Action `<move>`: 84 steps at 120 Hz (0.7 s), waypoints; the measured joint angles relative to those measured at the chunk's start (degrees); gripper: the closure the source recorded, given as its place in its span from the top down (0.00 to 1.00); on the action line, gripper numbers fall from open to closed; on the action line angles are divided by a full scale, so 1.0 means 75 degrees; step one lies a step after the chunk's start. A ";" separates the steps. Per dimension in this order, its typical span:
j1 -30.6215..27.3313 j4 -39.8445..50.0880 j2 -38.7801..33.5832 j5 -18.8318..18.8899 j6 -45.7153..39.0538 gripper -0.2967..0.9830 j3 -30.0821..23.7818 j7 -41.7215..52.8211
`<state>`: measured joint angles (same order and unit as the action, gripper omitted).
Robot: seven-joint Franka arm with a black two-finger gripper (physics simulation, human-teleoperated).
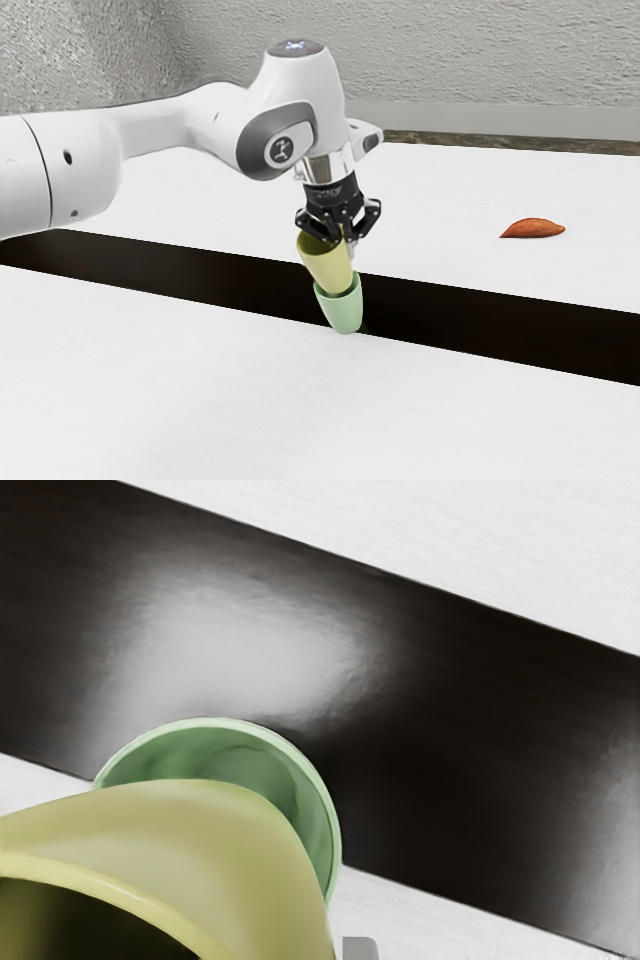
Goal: Place the right cup onto the left cup
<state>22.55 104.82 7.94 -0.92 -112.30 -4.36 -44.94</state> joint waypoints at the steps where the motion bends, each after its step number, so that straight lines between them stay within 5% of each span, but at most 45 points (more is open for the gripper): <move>1: 0.0000 0.0003 0.0001 -0.0002 -0.0001 0.16 -0.0001 -0.0004; 16: -0.0012 0.0064 0.0008 -0.0058 -0.0008 0.17 0.0004 -0.0053; 51: -0.0020 0.0066 0.0016 -0.0128 -0.0032 0.59 0.0008 -0.0104; 72: -0.0007 -0.0029 -0.0116 -0.0100 0.0011 0.68 0.0008 -0.0123; 84: -0.0067 -0.1008 -0.0406 0.0375 0.0452 0.71 0.0001 0.0273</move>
<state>22.05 97.26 4.89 1.89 -108.90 -4.36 -42.90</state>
